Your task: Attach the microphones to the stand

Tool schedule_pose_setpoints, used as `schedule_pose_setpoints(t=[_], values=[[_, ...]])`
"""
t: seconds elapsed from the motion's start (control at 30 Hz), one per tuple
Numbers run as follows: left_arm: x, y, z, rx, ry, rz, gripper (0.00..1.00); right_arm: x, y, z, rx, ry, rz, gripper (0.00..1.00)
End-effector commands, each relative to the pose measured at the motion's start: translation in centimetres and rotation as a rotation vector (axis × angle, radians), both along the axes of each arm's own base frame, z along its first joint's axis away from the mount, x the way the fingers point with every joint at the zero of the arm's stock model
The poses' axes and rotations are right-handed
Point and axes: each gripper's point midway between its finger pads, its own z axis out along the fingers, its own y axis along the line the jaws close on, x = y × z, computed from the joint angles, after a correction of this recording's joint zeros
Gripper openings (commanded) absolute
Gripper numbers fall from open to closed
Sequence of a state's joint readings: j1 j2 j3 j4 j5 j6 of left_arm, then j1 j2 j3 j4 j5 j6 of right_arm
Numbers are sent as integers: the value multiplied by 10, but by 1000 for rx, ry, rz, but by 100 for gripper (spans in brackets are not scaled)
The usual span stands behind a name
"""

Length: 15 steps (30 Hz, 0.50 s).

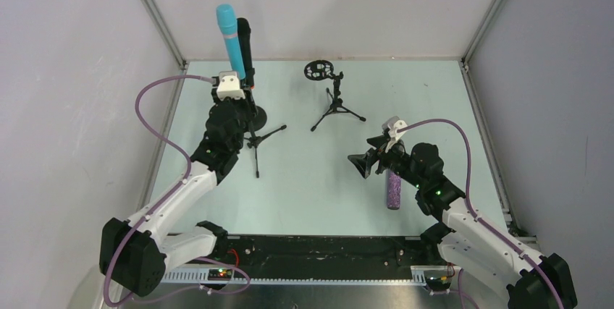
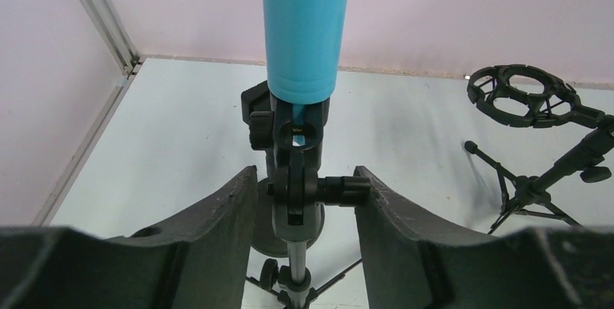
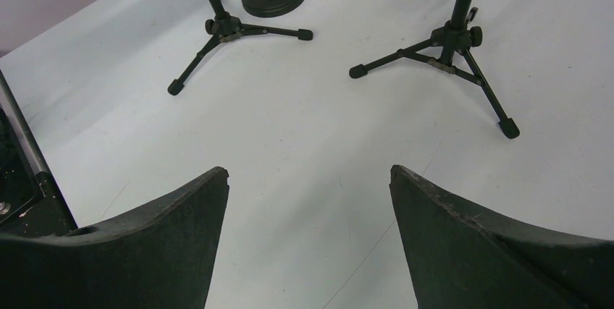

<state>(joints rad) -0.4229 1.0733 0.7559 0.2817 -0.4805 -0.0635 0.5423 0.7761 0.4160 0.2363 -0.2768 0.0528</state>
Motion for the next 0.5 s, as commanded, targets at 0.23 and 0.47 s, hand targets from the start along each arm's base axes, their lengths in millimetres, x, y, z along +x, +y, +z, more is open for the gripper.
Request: schedule_pose_setpoints(t=[0.23,0.47], values=[[2,13,22,-20,-50,69,66,4,3,25,39,-44,-6,86],[-1,21,24,-18,-55,110,87,4,3,27,40,-49,-4,86]])
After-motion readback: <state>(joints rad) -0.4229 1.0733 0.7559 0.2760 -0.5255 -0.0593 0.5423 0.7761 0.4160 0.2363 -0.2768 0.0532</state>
